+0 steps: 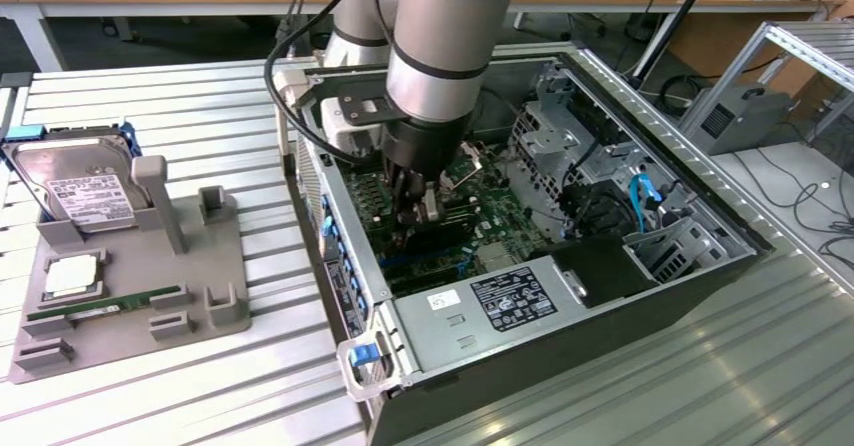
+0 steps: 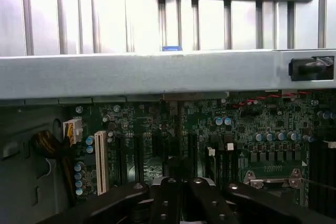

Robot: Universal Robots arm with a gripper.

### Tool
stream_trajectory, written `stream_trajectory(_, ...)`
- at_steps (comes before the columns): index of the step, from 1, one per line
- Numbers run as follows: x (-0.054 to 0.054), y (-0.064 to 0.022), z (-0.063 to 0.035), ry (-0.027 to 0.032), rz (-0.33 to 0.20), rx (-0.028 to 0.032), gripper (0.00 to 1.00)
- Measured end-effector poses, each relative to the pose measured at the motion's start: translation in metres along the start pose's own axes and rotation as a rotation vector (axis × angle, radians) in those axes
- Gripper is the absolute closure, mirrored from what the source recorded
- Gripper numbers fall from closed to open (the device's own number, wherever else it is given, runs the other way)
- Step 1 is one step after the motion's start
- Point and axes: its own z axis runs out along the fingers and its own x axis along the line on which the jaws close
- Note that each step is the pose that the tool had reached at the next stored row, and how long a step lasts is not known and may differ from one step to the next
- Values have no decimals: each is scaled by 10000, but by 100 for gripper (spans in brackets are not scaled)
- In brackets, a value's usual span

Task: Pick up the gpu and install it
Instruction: 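Press down on the gpu until it lock into place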

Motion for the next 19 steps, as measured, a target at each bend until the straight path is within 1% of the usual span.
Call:
stream_trajectory(2, 19, 5, 14, -2, 1, -1, 89)
stream_trajectory(16, 48, 2, 62, -16, -1, -2, 89)
stream_trajectory(17, 49, -5, 62, -15, -2, -4, 89)
stream_trajectory(19, 46, -61, 63, -19, -4, -5, 89)
